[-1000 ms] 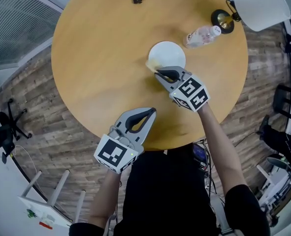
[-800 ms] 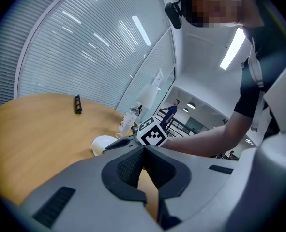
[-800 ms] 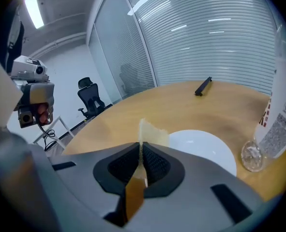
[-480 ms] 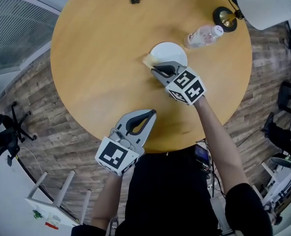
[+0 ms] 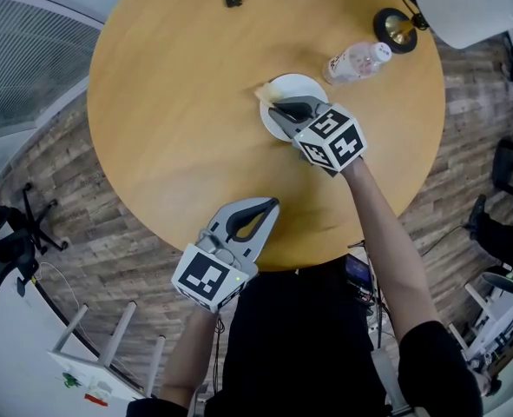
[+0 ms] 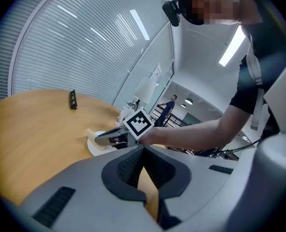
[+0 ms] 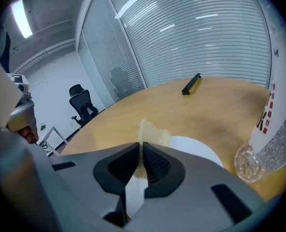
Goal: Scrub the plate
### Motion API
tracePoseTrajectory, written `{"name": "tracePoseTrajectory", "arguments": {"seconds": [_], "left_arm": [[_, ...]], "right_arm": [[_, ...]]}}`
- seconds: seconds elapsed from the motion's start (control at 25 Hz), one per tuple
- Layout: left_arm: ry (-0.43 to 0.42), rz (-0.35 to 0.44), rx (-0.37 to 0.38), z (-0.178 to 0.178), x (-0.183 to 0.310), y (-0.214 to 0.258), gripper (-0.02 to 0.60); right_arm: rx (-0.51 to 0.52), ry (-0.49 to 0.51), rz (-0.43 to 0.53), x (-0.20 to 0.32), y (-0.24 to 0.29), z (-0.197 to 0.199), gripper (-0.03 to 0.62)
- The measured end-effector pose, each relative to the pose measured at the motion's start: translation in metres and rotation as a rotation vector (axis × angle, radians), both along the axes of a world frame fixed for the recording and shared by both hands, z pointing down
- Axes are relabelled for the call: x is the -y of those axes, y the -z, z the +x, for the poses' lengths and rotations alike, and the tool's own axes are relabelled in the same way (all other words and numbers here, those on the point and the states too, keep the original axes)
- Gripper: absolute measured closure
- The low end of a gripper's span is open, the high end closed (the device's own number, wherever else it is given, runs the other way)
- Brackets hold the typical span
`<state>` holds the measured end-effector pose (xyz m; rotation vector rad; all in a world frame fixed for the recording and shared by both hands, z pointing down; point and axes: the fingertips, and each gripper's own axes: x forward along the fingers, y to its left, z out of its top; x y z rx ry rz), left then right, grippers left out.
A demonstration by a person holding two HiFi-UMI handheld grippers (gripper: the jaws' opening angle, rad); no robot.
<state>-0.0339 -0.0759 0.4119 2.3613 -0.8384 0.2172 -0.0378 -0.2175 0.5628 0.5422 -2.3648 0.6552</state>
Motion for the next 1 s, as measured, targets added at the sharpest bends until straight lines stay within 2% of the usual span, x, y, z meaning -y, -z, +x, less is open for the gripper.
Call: {"name": "tracePoseTrajectory", "arguments": {"seconds": [0.16,0.48,0.76,1.0], "left_arm": [[-0.009,-0.007,0.002,0.004,-0.004,-0.001,0.575],[-0.005,-0.015,0.002,0.004,-0.006,-0.003,0.575],[-0.013,-0.009,-0.001,0.007,-0.002,-0.002,0.575],[-0.017,-0.018,0.003,0.009,-0.005,-0.002,0.575]], "right_arm": [[-0.017,-0.03,0.006,0.009,0.0,0.01,0.568],[-0.056,-0.16,-0.026,0.027,-0.004,0.04,0.568],[-0.038,-0.208,-0.033,0.029,0.0,0.056,0.568],[-0.1,-0.206,-0.004,0.026,-0.001,0.07,0.568]]}}
